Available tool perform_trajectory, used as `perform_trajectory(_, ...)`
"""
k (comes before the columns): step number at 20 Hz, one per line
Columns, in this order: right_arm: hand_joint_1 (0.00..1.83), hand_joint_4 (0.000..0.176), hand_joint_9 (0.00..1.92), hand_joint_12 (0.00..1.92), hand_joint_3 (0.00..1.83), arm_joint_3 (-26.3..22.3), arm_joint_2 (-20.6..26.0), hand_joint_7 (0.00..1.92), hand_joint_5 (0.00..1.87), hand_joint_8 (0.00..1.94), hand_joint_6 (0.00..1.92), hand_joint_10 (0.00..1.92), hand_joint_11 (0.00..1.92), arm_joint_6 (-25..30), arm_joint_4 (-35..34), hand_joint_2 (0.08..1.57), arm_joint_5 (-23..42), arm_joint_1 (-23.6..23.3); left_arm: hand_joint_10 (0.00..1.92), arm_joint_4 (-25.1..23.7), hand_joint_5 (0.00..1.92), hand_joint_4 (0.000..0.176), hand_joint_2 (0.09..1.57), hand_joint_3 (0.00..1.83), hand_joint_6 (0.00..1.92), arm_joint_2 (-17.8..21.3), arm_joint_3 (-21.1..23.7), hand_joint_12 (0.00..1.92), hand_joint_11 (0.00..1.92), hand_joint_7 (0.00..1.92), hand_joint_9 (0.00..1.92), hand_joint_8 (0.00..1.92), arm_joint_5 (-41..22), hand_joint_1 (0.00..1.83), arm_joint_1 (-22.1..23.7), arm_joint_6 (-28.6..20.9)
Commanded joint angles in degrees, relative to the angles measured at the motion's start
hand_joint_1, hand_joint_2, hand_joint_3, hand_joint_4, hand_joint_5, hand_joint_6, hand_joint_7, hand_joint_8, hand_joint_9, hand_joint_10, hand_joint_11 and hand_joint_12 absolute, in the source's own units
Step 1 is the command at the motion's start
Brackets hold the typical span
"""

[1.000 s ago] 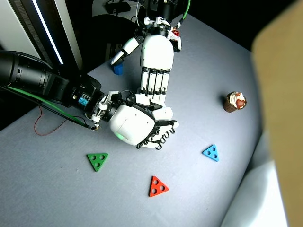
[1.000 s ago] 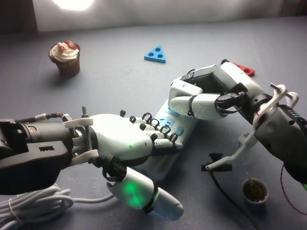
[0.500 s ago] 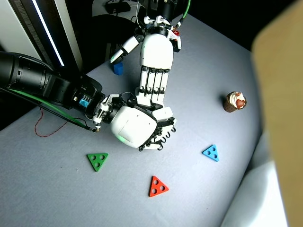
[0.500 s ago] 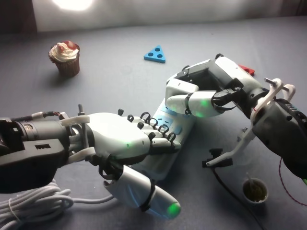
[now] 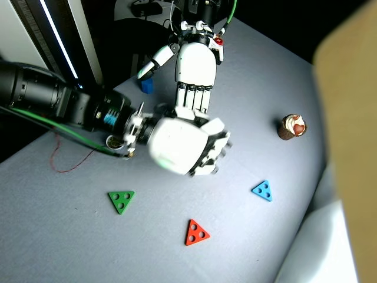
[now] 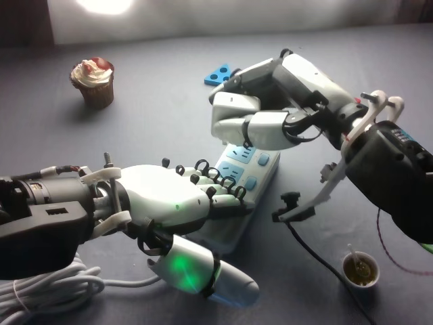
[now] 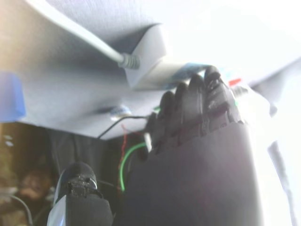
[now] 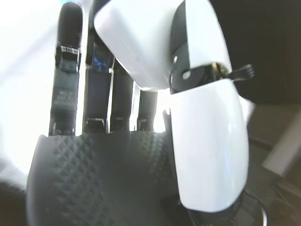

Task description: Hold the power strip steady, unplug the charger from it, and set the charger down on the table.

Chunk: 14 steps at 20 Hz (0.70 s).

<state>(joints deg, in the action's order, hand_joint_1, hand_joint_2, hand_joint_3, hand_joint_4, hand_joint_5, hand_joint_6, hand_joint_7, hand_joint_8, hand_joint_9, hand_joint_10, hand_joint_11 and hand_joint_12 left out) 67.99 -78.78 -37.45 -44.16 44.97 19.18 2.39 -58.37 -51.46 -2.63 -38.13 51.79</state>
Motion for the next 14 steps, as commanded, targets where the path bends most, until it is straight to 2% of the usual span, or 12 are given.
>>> perform_trajectory(1,1.25,0.038,1.17,0.88,0.0,-0.1,1.1,1.18,1.16,0.61,0.71,0.0,0.66,0.8,1.9,1.04,5.8,-0.3,0.01,0.5,0.08,0.0,0.94,0.0,0.0,-0.4,0.1,0.1,0.07,0.09,0.09,0.01,-0.5,0.0,-0.4,-0.5)
perform_trajectory(3,1.26,0.036,1.18,0.84,0.0,-0.9,2.2,1.19,1.19,0.58,0.68,0.0,0.68,0.8,2.9,1.03,5.6,-0.3,0.0,0.1,0.08,0.0,0.94,0.0,0.0,-0.4,0.1,0.09,0.05,0.08,0.08,0.0,-0.6,0.0,-0.4,-0.5)
perform_trajectory(5,1.25,0.032,1.19,0.79,0.0,-1.5,3.2,1.2,1.15,0.56,0.75,0.0,0.72,0.8,4.2,1.04,5.1,-0.3,0.0,-0.1,0.08,0.0,0.94,0.0,0.0,-0.4,0.1,0.1,0.06,0.07,0.08,0.0,-0.9,0.0,-0.4,-0.5)
perform_trajectory(6,1.37,0.0,1.09,0.79,0.01,-1.7,3.7,1.36,1.19,0.2,0.64,0.72,0.73,0.8,5.2,1.02,5.1,-0.3,0.0,-0.1,0.08,0.0,0.94,0.0,0.0,-0.3,0.1,0.09,0.06,0.07,0.07,0.0,-1.1,0.0,-0.4,-0.5)
perform_trajectory(7,1.38,0.0,1.05,0.8,0.0,-1.9,4.7,1.32,1.18,0.3,0.66,0.9,0.72,0.7,6.8,1.02,5.1,-0.3,0.0,-0.1,0.08,0.0,0.93,0.0,0.0,-0.3,0.1,0.09,0.06,0.08,0.07,0.0,-1.3,0.0,-0.4,-0.5)
perform_trajectory(8,1.29,0.005,1.05,0.8,0.0,-2.2,5.8,1.27,1.2,0.41,0.66,0.42,0.7,0.7,8.5,1.02,5.1,-0.3,0.0,-0.2,0.09,0.0,0.94,0.0,0.01,-0.2,0.1,0.09,0.06,0.09,0.08,0.01,-1.4,0.0,-0.4,-0.5)
perform_trajectory(9,1.37,0.0,1.03,0.81,0.0,-2.9,7.6,1.29,1.18,0.36,0.67,0.85,0.71,0.7,11.3,1.02,4.8,-0.3,0.0,-0.3,0.09,0.0,0.94,0.0,0.0,-0.1,0.2,0.09,0.06,0.08,0.08,0.0,-1.5,0.0,-0.4,-0.5)
perform_trajectory(10,1.28,0.006,1.04,0.83,0.0,-3.3,8.8,1.25,1.18,0.45,0.7,0.41,0.69,0.7,12.7,1.03,4.3,-0.3,0.0,-0.3,0.09,0.0,0.94,0.0,0.0,0.0,0.2,0.1,0.06,0.09,0.09,0.0,-1.6,0.0,-0.4,-0.5)
perform_trajectory(11,1.36,0.0,1.03,0.84,0.0,-3.8,10.6,1.25,1.14,0.41,0.76,0.87,0.69,0.7,15.4,1.03,3.6,-0.3,0.0,-0.3,0.07,0.0,0.94,0.0,0.0,0.1,0.2,0.09,0.05,0.07,0.08,0.0,-1.8,0.0,-0.4,-0.5)
perform_trajectory(12,1.38,0.0,1.01,0.84,0.0,-4.3,12.1,1.25,1.11,0.42,0.8,0.98,0.69,0.8,18.3,1.04,2.6,-0.3,0.0,-0.4,0.07,0.0,0.94,0.0,0.0,0.2,0.3,0.09,0.05,0.07,0.08,0.0,-1.9,0.0,-0.4,-0.5)
perform_trajectory(14,1.38,0.0,1.0,0.85,0.0,-4.7,14.4,1.24,1.09,0.45,0.82,1.02,0.7,0.8,23.7,1.05,0.5,-0.3,0.0,-0.4,0.08,0.0,0.94,0.0,0.01,0.3,0.4,0.09,0.05,0.09,0.08,0.01,-1.9,0.0,-0.4,-0.6)
